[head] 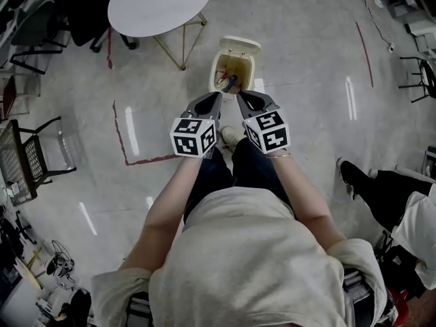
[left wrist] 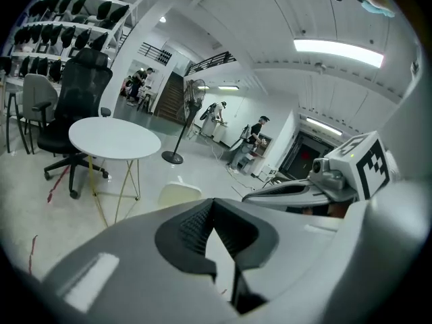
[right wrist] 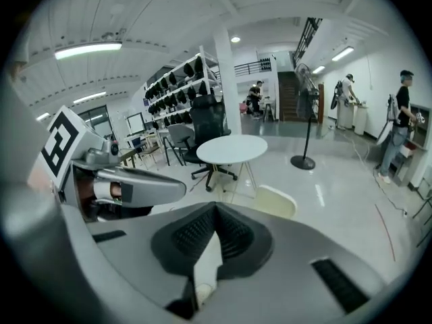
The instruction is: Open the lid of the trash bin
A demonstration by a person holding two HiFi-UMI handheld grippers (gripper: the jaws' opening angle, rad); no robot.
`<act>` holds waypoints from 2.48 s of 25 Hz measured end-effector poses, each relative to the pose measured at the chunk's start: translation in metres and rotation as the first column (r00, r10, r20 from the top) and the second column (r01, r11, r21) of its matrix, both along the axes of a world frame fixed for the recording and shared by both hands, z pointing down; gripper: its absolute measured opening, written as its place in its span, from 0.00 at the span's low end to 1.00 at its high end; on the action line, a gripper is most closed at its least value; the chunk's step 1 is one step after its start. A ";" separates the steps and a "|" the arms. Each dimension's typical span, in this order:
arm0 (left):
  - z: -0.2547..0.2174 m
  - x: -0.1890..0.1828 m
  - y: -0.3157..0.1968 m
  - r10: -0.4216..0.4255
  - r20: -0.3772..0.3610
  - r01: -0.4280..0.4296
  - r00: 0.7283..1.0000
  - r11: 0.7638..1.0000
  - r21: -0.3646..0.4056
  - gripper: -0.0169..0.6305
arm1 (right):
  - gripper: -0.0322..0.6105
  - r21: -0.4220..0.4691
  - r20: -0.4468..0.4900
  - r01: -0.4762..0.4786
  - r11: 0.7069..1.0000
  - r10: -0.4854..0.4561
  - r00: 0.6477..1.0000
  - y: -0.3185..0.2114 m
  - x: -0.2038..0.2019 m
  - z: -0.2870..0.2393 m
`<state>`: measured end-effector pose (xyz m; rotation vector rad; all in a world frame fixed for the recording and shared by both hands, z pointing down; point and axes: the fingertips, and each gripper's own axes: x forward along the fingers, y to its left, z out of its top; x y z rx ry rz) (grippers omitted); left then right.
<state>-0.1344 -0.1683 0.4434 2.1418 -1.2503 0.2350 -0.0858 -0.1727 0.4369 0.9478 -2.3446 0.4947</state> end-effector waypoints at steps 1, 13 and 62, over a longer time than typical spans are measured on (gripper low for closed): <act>-0.006 -0.001 0.000 0.003 0.003 -0.003 1.000 1.000 0.009 0.04 | 0.05 0.013 -0.004 0.004 1.000 -0.004 1.000 -0.001 0.000 -0.006; -0.064 -0.006 -0.017 0.009 0.028 -0.013 1.000 0.990 0.142 0.04 | 0.05 0.226 0.034 0.023 0.974 -0.032 0.999 -0.017 -0.004 -0.087; -0.103 0.023 -0.026 0.121 0.037 -0.126 0.992 0.973 0.192 0.04 | 0.05 0.251 0.180 -0.017 0.968 -0.030 0.983 -0.022 0.006 -0.122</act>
